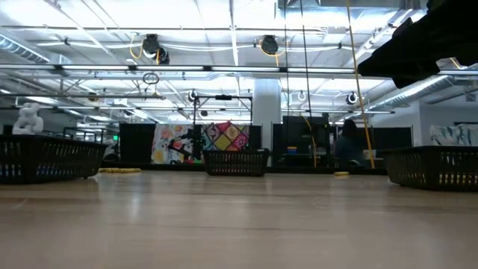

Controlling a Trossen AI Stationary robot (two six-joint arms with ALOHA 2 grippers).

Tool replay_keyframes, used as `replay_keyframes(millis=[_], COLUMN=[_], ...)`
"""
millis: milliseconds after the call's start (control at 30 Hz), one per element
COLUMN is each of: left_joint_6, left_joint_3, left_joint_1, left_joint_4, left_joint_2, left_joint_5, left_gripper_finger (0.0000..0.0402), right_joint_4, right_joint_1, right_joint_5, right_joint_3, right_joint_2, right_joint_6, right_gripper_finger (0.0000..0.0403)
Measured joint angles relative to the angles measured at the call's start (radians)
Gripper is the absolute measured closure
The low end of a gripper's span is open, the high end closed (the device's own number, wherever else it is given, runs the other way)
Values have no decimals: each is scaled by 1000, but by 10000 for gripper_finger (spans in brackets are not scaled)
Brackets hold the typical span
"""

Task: Sort crayons
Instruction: Put the yellow crayon into the bottom right black bin

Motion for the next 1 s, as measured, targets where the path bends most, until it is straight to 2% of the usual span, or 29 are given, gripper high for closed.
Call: replay_keyframes(millis=[133, 300, 433, 700, 800, 1000], left_joint_6=[79, 241, 249, 291, 302, 302], left_joint_3=[0, 0, -18, -137, -175, -245], left_joint_1=[-10, -9, -9, -18, -25, -43], left_joint_4=[-41, -68, -98, -18, 7, 121], left_joint_2=[39, 76, 89, 90, 90, 87], left_joint_5=[41, -43, -150, -161, -193, -214], left_gripper_finger=[263, 263, 263, 263, 263, 264], right_joint_4=[2, 2, 2, 2, 2, 2], right_joint_1=[0, 0, 0, 0, 0, 0], right_joint_5=[0, 1, 1, 1, 1, 1], right_joint_3=[0, 0, 0, 0, 0, 0], right_joint_2=[0, 0, 0, 0, 0, 0], right_joint_6=[0, 0, 0, 5, 10, 21], right_gripper_finger=[307, 307, 307, 307, 307, 307])
